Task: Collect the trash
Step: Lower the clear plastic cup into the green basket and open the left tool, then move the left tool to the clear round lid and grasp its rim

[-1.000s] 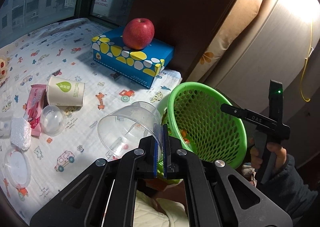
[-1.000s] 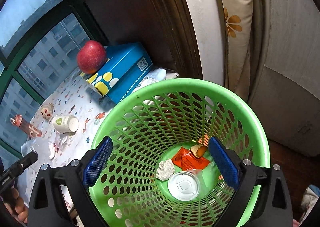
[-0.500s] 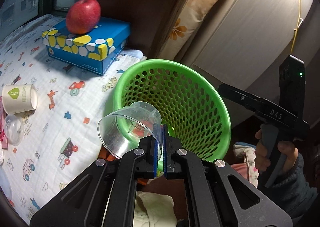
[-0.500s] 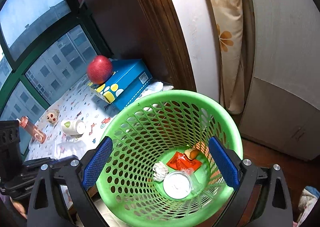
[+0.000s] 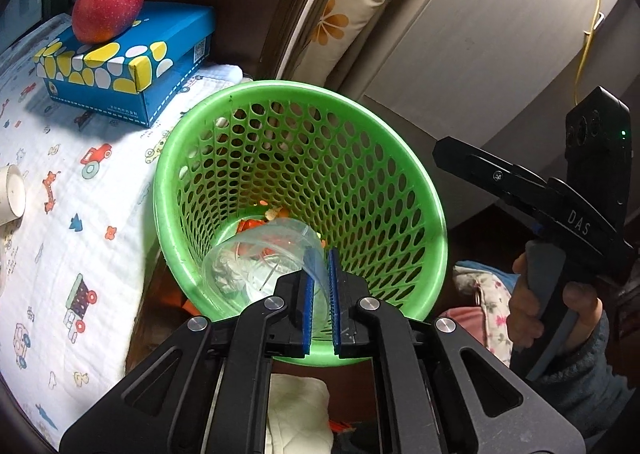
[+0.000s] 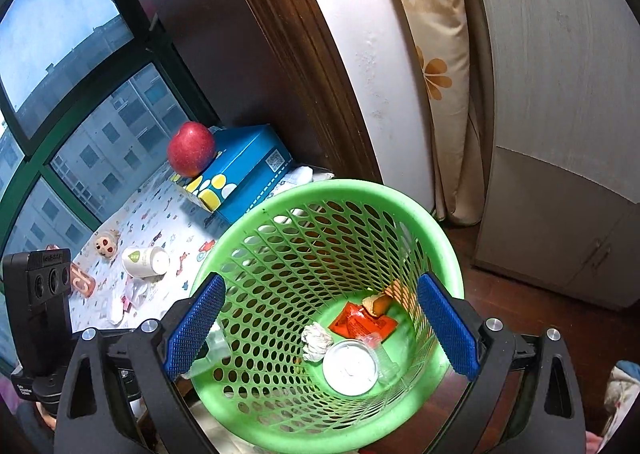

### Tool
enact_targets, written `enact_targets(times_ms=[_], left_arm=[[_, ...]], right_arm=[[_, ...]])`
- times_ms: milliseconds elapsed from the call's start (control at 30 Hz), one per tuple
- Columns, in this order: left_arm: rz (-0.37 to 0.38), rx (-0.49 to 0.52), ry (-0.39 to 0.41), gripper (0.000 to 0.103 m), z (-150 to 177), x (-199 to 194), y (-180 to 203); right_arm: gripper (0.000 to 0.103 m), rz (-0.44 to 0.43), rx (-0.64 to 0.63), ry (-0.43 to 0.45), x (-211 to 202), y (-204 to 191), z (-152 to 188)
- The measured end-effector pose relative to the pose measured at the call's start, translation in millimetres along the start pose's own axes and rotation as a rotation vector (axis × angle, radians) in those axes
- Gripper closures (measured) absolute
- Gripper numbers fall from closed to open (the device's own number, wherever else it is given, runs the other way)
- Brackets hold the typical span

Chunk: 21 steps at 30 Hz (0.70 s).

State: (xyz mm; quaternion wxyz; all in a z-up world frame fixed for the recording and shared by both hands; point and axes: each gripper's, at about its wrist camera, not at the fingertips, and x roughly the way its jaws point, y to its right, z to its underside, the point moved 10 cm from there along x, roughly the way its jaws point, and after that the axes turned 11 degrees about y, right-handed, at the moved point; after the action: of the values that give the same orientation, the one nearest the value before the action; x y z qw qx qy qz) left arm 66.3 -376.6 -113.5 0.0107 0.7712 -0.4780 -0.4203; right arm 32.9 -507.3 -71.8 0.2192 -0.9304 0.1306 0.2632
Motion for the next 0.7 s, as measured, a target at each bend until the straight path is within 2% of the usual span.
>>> enact_targets(times_ms=[167,200,233,267,367,533,633,700], left_arm=[[0.021,-0.006,-0.009,0.092,4,-2,0],[0.021,-0.007,-0.012,0.086,4,-1,-1],[0.010,-0.008,-0.007,0.068,4,-3,-3],[-0.002,-0.007,0.006,0.061,3,-6,-5],[-0.011,-0.011,0.033,0.061,0,-16,-9],[-0.096,0.000,0.089,0.061,-3,-43,-29],[-0.164,-0.015,0.124,0.060,-1,-65,-50],[-0.240,-0.015,0.149,0.056,2,-79,-70]], right_arm=[[0.010,-0.005,-0.002,0.003,-1,-4,1],[0.010,-0.005,-0.004,0.004,-2,-5,1],[0.010,-0.006,-0.003,0.004,-2,-6,1],[0.010,-0.007,-0.002,0.005,-2,-7,1],[0.010,-0.011,-0.013,0.008,-3,-12,1],[0.010,-0.024,-0.041,0.015,-5,-27,-1],[0.010,-0.046,-0.059,0.013,-3,-41,0],[0.010,-0.060,-0.073,0.010,-1,-52,2]])
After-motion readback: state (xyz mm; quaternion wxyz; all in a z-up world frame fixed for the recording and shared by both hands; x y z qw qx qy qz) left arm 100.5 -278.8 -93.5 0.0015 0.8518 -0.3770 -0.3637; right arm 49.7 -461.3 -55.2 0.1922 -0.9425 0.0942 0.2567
